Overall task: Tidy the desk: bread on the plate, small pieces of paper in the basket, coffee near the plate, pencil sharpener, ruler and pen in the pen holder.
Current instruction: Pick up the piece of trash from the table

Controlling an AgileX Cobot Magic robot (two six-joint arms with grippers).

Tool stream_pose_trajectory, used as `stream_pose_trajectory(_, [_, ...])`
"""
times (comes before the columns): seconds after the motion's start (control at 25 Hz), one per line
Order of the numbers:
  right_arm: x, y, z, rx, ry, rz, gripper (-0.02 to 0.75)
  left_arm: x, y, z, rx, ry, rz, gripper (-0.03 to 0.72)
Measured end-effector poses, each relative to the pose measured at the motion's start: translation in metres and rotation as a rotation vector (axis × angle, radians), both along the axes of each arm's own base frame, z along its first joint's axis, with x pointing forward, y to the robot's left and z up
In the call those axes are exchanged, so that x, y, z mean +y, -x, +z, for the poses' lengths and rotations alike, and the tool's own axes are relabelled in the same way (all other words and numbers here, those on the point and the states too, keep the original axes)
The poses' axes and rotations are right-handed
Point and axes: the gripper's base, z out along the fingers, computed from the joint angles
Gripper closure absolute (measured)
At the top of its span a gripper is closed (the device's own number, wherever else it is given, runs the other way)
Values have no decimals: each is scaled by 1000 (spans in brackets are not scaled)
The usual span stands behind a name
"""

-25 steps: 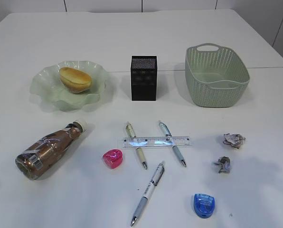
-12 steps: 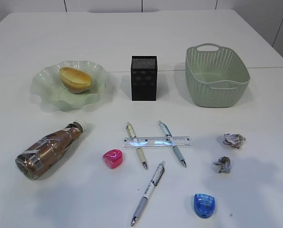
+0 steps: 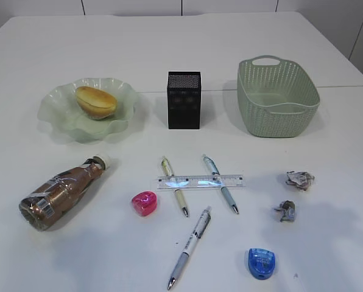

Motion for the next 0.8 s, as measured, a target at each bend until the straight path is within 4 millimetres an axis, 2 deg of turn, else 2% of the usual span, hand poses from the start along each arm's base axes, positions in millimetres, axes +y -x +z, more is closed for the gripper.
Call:
stream_pose_trajectory(0.12, [1, -6, -5, 23, 2, 0, 258, 0, -2, 1, -23, 8, 3, 215])
stream_pose_trajectory(0.24, [2, -23, -22, 67, 6, 0, 259, -1, -3, 2, -39, 13, 5, 218])
stream_pose_trajectory(0.32, [2, -25, -23, 71, 7, 0, 259, -1, -4, 3, -50, 17, 7, 218])
stream_pose_trajectory(0.44, [4, -45, -43, 98, 9, 1, 258, -1, -5, 3, -59, 20, 8, 218])
stream_pose_trajectory(0.8, [9, -71, -75, 130, -23, -13, 259, -1, -5, 3, -61, 20, 8, 224])
